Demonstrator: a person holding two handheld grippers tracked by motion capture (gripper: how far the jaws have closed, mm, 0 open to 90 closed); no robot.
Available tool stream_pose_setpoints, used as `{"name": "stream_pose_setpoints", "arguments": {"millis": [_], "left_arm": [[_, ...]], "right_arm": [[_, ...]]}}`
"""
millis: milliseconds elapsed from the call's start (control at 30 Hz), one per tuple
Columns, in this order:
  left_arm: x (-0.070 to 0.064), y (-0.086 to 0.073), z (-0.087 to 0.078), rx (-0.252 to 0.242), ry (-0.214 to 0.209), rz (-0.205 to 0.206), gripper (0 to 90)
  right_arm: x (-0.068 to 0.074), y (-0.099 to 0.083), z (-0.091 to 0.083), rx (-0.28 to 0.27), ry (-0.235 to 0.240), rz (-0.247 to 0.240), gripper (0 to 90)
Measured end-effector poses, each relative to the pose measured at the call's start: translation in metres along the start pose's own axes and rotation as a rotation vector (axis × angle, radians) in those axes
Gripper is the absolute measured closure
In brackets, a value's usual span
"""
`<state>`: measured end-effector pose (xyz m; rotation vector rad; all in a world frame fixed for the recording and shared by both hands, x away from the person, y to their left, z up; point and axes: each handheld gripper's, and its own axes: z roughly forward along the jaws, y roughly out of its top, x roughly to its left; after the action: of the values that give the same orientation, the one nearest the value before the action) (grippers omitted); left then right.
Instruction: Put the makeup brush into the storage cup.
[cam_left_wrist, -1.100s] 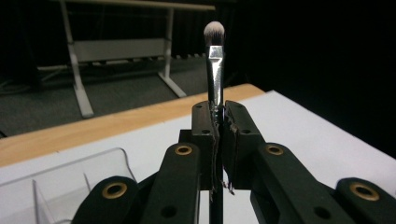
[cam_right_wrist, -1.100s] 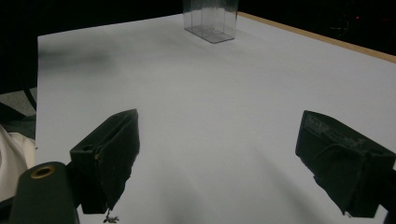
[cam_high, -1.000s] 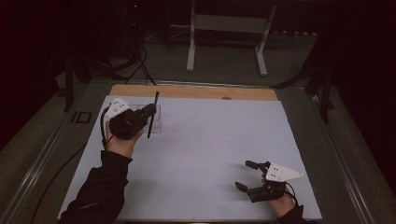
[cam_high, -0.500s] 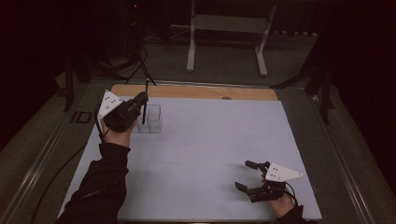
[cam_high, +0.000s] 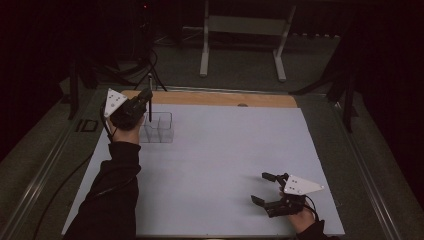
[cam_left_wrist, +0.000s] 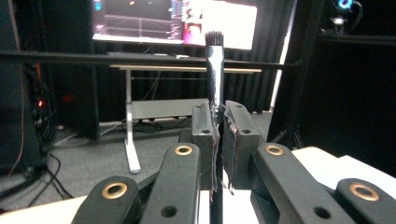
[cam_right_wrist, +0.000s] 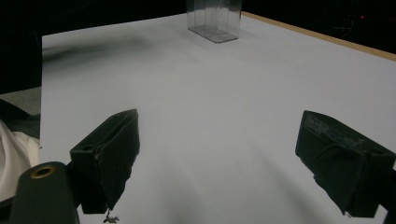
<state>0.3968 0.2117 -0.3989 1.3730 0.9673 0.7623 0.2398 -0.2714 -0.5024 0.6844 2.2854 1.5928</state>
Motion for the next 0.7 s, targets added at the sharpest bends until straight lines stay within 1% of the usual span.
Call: {"name": "stream_pose_setpoints", "arguments": {"millis": [33,67,100,133,167,200,233,267,300,367,467,500,533,600,633,667,700], "left_arm": [[0.003,-0.002,0.002,-0.003,-0.005,-0.027,85.3],[0.005,-0.006,0.005,-0.003,0.006,-0.043,85.3],[0.005,-0.006,0.005,-0.003,0.006,-0.043,85.3],[0.007,-0.011,0.01,-0.005,0.015,-0.063,85.3],[0.009,-0.013,0.012,-0.014,0.029,-0.06,85.3],[0.01,-0.015,0.014,-0.03,0.034,-0.05,85.3],[0.011,-0.016,0.015,-0.034,0.042,-0.041,85.3],[0.012,-0.019,0.016,-0.046,0.056,-0.031,85.3],[0.013,-0.021,0.017,-0.047,0.056,-0.038,85.3],[0.015,-0.027,0.02,-0.043,0.069,-0.052,85.3],[0.018,-0.035,0.023,-0.042,0.092,-0.053,85.3],[0.018,-0.035,0.023,-0.042,0.092,-0.053,85.3],[0.019,-0.041,0.024,-0.036,0.134,-0.047,85.3],[0.024,-0.046,0.025,-0.04,0.119,-0.093,85.2],[0.025,-0.048,0.025,-0.034,0.123,-0.113,85.3],[0.025,-0.05,0.026,-0.03,0.132,-0.112,85.3],[0.025,-0.052,0.025,-0.024,0.132,-0.114,85.2]], "right_arm": [[0.0,0.0,0.0,0.0,0.001,0.0,13.7],[0.0,0.0,0.0,0.0,0.001,0.0,13.6],[0.0,0.0,0.0,0.0,0.001,0.0,13.6],[0.0,0.0,0.0,0.0,0.001,0.0,13.6],[0.0,0.0,0.0,-0.001,0.002,0.001,13.6],[0.0,0.0,0.0,-0.001,0.002,0.0,13.6],[0.0,0.0,0.0,-0.001,0.003,0.0,13.7],[0.0,0.0,0.0,-0.001,0.004,-0.001,13.6],[0.0,0.0,0.0,-0.001,0.005,-0.001,13.6],[0.0,0.0,0.0,-0.002,0.006,-0.001,13.6],[0.0,0.0,0.0,-0.004,0.006,0.0,13.6],[0.0,0.0,0.0,-0.004,0.006,0.0,13.6],[0.0,0.0,0.0,-0.005,0.007,0.0,13.6],[0.001,0.0,-0.001,-0.004,0.007,0.0,13.6],[0.001,0.0,-0.001,-0.005,0.007,0.0,13.6],[0.001,0.0,0.0,-0.005,0.007,0.0,13.6],[0.0,0.0,0.0,-0.005,0.007,0.001,13.6]]}}
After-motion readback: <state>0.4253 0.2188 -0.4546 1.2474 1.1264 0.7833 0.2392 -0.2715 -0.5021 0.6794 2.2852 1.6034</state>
